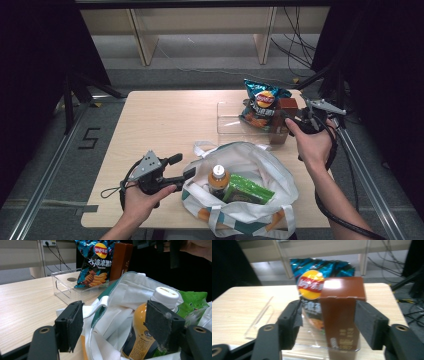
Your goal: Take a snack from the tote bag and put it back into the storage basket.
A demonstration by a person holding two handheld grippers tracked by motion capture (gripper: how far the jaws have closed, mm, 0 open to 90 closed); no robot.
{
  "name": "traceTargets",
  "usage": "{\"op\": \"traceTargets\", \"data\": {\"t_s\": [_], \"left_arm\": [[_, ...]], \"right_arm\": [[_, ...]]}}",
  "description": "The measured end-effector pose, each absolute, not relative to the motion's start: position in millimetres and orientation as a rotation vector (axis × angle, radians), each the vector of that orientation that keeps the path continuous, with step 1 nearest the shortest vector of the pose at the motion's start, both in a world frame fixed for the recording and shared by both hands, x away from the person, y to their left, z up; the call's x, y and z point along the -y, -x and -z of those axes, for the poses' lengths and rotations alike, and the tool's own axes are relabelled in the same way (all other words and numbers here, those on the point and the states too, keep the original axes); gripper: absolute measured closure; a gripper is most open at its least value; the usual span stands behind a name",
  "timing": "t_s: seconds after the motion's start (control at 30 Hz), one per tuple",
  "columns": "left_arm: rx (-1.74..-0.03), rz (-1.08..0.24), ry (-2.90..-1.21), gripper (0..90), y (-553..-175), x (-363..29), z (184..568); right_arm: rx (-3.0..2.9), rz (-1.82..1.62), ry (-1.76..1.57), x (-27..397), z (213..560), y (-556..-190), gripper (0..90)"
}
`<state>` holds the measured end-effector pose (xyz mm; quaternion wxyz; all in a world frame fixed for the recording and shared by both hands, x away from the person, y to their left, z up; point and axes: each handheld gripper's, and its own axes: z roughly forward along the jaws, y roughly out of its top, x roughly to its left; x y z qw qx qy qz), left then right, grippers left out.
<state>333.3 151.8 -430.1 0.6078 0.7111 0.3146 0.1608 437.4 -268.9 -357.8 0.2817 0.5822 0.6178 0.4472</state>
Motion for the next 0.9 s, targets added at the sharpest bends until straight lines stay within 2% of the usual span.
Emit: {"op": "traceTargets", "data": {"t_s": [0.33, 0.9], "left_arm": [[-0.722, -0.370, -1.631, 30.4, -333, -152, 430], [-0.725, -0.381, -1.646, 30.4, -333, -151, 429]], "right_arm": [[-1.805, -1.305, -1.426, 266, 356, -411, 55.1], [-1.980, -1.402, -1.307, 261, 364, -378, 56.8]]}}
